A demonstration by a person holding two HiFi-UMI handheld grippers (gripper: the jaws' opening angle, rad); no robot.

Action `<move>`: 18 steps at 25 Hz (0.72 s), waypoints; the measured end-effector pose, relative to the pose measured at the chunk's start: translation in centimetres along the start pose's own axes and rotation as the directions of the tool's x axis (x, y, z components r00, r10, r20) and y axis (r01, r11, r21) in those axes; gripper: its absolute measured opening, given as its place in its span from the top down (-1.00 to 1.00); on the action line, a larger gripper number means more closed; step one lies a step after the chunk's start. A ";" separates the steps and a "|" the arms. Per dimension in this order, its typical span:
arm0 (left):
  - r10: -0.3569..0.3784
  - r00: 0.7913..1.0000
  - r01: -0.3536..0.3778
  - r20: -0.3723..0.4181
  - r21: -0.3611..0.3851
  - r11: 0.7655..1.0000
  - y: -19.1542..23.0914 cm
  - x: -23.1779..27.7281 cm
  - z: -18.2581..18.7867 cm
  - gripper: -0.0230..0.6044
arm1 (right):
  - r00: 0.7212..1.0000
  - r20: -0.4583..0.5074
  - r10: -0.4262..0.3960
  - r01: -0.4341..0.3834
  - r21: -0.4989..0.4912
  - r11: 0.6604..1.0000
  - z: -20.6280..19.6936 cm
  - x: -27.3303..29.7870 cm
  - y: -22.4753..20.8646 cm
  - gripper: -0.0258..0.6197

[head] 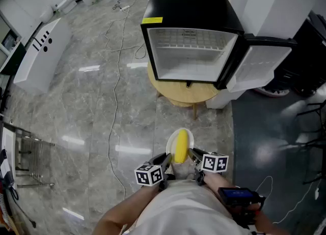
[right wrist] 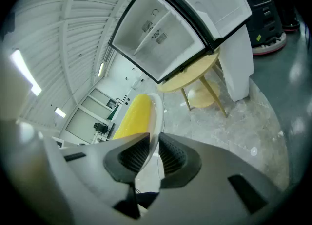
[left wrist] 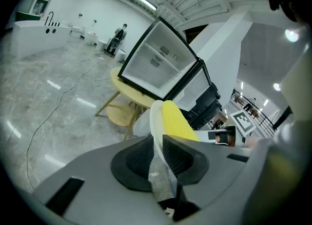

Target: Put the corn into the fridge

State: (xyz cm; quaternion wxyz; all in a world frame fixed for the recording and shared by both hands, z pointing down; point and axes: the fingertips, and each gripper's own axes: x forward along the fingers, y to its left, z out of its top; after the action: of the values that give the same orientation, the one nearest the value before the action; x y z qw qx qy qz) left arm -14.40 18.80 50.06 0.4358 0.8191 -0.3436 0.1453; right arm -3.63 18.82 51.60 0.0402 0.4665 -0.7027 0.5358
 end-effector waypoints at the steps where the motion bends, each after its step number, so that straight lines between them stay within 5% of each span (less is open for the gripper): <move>1: 0.001 1.000 -0.001 0.013 -0.006 1.000 -0.8 -0.1 -0.6 0.73 | 1.000 -0.001 -0.004 0.004 -0.022 1.000 -0.1 -0.8 -0.2 0.73; 18: 0.045 0.994 -0.042 0.103 -0.031 0.999 -8.2 -0.1 -5.3 0.73 | 1.000 -0.004 0.020 -0.021 -0.136 0.990 -1.3 -8.7 -2.3 0.73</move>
State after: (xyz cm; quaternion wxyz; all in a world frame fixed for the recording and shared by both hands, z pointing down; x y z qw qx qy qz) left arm -8.50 26.32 47.97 0.4258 0.8115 -0.3856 0.1072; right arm 2.27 25.17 48.97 0.0674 0.4547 -0.7423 0.4875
